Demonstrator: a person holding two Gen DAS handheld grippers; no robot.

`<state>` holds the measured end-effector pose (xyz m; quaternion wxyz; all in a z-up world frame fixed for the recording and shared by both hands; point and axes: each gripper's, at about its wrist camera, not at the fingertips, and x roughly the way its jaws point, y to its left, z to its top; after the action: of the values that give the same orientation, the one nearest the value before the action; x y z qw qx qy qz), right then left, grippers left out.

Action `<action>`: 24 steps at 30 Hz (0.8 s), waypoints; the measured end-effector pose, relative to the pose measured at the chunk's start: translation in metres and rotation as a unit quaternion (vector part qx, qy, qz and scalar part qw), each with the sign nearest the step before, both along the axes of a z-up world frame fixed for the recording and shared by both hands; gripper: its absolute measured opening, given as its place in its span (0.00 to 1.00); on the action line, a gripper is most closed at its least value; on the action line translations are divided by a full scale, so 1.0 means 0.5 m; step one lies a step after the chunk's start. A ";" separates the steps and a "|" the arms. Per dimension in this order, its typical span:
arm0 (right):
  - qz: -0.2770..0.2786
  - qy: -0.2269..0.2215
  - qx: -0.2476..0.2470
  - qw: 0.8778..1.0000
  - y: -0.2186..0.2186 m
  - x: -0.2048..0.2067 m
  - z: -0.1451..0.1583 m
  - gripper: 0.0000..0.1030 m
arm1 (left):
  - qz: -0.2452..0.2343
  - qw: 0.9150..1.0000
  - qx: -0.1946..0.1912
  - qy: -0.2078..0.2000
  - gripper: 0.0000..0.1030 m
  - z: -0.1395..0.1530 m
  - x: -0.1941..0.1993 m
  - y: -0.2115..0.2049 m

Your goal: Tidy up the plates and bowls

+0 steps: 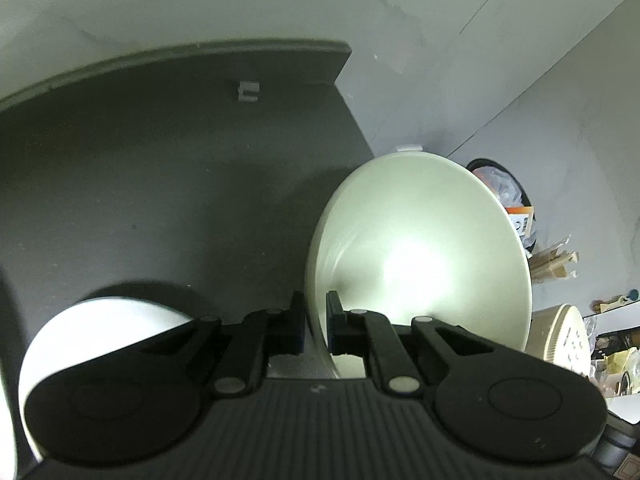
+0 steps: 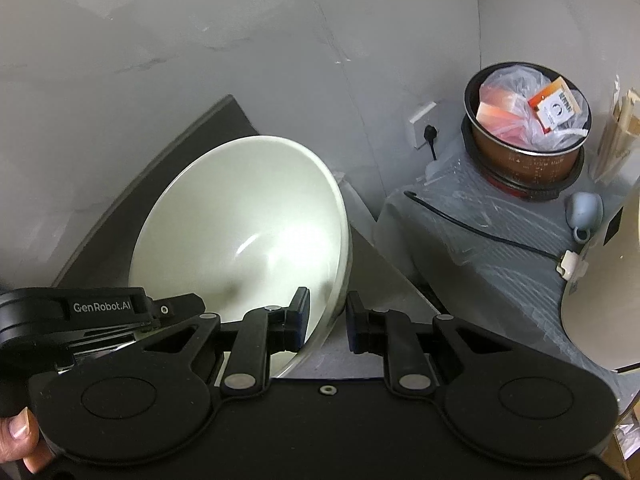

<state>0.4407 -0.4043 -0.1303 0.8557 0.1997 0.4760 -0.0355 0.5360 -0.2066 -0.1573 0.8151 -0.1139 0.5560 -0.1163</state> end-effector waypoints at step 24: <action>0.067 -0.060 0.012 0.996 0.040 -0.155 0.139 0.19 | 0.061 0.997 -0.009 -0.053 0.09 0.167 -0.207 0.076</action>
<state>0.3632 -0.3846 -0.0607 0.8805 0.1797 0.4368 0.0399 0.4324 -0.1688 -0.0740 0.8478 -0.1486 0.5032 -0.0777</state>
